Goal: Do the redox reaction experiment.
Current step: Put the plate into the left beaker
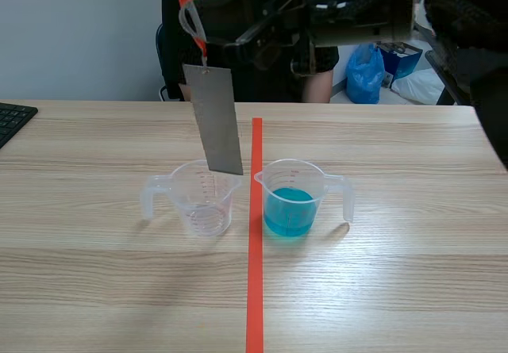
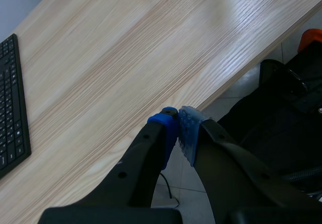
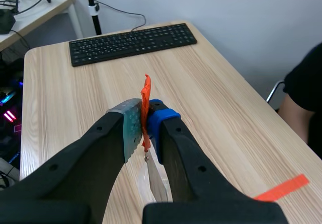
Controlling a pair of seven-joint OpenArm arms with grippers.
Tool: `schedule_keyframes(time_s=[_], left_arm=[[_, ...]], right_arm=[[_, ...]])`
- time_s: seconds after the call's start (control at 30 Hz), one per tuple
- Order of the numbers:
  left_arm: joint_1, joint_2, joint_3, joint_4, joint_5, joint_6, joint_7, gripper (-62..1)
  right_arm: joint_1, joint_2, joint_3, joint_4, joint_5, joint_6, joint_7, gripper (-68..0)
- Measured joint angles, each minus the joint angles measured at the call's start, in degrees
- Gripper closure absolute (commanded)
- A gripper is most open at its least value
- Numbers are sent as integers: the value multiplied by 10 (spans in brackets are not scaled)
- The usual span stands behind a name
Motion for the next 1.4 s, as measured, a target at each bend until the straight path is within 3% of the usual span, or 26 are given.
schedule_keyframes(time_s=[0.43, 0.83, 1.4], left_arm=[[0, 0, 0, 0, 0, 0, 0, -40], [0, 0, 0, 0, 0, 0, 0, -40], [0, 0, 0, 0, 0, 0, 0, -40]], right_arm=[[0, -54, -42, 0, -88, 0, 32, -15], [46, -64, -45, -81, -94, 2, 74, -15], [47, -64, -45, -180, -99, 18, 117, -15]])
